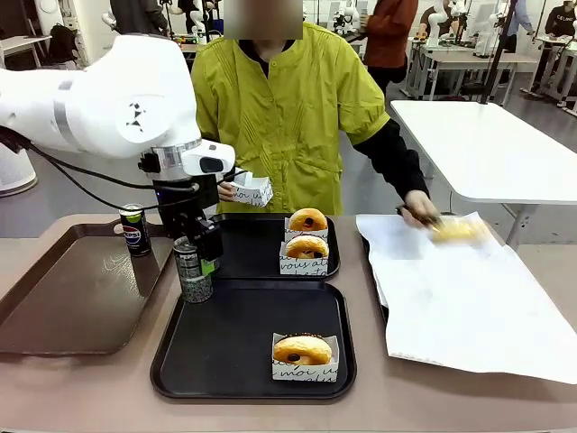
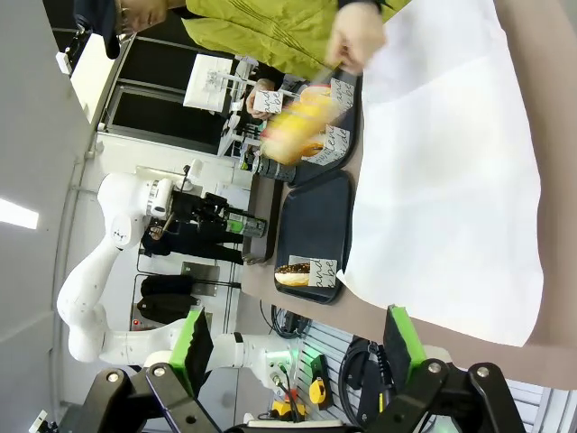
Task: Set up donuts and drinks on trays.
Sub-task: Pick up one Pepsi coke from the Handle tray and place it on the Flat Tray without a Pepsi coke.
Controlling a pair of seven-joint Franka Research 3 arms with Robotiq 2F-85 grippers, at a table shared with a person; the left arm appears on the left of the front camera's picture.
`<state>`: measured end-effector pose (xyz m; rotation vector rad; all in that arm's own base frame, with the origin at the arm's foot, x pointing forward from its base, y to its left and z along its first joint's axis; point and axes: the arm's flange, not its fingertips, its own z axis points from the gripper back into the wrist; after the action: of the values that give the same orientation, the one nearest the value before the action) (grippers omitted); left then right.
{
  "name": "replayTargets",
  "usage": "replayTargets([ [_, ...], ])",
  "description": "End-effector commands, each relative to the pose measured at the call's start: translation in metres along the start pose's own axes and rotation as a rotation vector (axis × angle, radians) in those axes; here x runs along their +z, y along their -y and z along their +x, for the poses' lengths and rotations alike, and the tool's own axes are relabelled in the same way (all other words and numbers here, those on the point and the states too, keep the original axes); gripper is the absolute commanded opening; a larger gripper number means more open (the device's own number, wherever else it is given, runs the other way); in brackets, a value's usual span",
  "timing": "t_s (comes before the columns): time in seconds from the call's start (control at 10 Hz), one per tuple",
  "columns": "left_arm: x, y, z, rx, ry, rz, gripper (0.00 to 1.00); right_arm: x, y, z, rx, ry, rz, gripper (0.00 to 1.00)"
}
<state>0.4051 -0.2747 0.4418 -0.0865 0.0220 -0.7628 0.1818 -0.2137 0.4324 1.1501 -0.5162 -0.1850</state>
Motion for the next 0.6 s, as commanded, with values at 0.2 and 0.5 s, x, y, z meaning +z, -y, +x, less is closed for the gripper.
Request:
replayTargets([
  [0.2, -0.025, 0.001, -0.002, -0.019, -0.007, -0.022, 0.59, 0.0, 0.0, 0.002, 0.019, 0.009, 0.019, 1.0],
  [0.5, -0.025, 0.0, -0.003, -0.003, -0.006, -0.002, 0.59, 0.0, 0.0, 0.002, 0.019, 0.009, 0.019, 1.0],
])
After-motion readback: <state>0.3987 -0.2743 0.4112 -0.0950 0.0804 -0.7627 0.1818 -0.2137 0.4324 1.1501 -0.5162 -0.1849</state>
